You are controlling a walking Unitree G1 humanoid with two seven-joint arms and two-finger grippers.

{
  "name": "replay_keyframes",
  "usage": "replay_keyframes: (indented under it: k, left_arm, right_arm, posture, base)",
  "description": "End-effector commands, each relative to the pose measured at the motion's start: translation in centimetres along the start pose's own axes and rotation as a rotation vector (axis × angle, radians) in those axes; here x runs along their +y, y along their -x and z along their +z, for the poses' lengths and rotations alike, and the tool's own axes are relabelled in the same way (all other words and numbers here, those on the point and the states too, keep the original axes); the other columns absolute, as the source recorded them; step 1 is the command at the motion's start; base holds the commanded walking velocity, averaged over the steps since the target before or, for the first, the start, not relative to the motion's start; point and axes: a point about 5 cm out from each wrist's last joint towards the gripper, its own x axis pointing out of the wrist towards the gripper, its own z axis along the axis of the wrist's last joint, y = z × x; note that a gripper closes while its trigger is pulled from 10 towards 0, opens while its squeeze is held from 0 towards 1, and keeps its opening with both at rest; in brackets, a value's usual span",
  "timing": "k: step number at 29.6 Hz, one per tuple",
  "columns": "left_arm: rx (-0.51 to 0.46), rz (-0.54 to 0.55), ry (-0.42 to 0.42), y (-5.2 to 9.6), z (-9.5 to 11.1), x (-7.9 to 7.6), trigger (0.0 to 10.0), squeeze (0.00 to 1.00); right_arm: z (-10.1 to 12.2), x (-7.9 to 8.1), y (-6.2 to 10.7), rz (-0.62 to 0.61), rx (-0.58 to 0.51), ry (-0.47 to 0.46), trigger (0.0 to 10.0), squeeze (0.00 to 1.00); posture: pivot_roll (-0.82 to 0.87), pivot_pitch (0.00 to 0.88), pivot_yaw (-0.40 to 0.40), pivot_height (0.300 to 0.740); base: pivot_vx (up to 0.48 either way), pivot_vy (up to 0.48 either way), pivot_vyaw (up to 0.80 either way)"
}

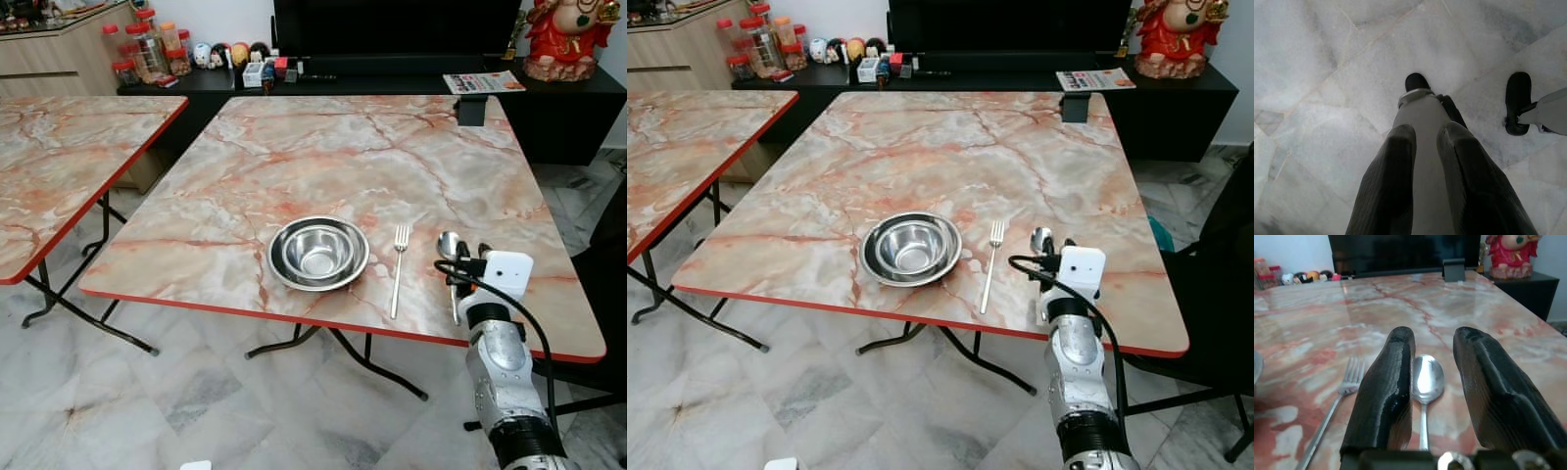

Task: Setting the table

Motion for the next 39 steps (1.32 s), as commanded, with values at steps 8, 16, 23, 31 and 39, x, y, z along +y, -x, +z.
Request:
replay_keyframes:
  k: [8, 16, 23, 31, 39]
  left_arm:
    - [-0.005, 0.006, -0.002, 0.0, 0.3, 0.3, 10.0, 0.0]
    - [-0.008, 0.0, -0.006, 0.0, 0.4, 0.2, 10.0, 0.0]
    - [-0.022, -0.011, -0.016, -0.1, 0.9, -0.1, 10.0, 0.0]
    - [-0.042, -0.02, -0.079, -0.2, 2.3, 0.1, 10.0, 0.0]
    - [-0.071, -0.032, -0.125, -0.3, 3.9, -0.3, 10.0, 0.0]
  right_arm:
    - [2.5, 0.5, -0.7, 0.011, -0.09, -0.006, 10.0, 0.0]
    - [3.1, 0.8, -1.0, 0.025, -0.102, -0.003, 10.0, 0.0]
    - [2.9, 0.6, -1.0, 0.019, -0.084, 0.006, 10.0, 0.0]
    - [-1.1, -1.4, 1.2, -0.061, 0.07, 0.011, 10.0, 0.0]
    - [-7.5, -3.3, 5.6, -0.139, 0.351, 0.019, 10.0, 0.0]
  posture:
    - [-0.35, 0.0, 0.097, 0.74]
    - [-0.35, 0.0, 0.095, 0.74]
    - [-0.36, 0.0, 0.104, 0.74]
    - [-0.41, 0.0, 0.15, 0.74]
    - [-0.43, 0.0, 0.178, 0.74]
  base:
    - [0.0, 0.365, 0.0]
    - [0.0, 0.399, 0.0]
    - [0.0, 0.391, 0.0]
    - [0.0, 0.221, 0.0]
    - [0.0, 0.0, 0.0]
